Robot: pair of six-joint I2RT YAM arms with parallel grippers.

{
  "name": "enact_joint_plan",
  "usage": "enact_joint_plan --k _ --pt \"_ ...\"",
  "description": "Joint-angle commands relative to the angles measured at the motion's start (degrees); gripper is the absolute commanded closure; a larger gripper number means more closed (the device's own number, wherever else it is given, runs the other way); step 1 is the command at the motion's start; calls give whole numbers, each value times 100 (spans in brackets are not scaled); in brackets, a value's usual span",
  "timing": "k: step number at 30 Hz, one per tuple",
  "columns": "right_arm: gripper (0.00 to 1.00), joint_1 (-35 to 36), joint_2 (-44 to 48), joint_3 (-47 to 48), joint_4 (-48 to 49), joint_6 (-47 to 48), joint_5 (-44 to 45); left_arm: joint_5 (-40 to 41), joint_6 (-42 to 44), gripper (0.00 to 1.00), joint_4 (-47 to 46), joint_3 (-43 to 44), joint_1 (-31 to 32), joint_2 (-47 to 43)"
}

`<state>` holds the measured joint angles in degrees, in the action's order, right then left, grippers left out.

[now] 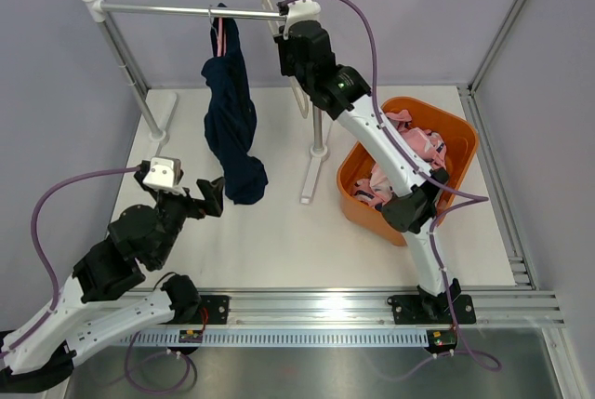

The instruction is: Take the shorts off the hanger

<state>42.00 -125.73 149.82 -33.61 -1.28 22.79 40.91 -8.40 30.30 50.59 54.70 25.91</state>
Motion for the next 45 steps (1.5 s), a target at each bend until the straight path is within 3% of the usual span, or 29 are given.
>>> enact_joint_plan --k 1,15,24,34,45 --pt "100 -60 -30 250 434 -127 -134 -56 58 1 -332 -49 23 -42" --pt "96 -95 101 -348 513 -268 -222 -56 67 1 -376 -137 23 -51" --pt "73 -95 576 -866 750 -364 -248 -12 76 1 -394 -163 23 -51" --pt "66 -78 1173 -1604 1013 -452 -345 49 102 1 -411 -198 23 -16" --pt "44 -16 2307 -2702 1356 -645 -687 172 181 1 -473 -207 15 -60"
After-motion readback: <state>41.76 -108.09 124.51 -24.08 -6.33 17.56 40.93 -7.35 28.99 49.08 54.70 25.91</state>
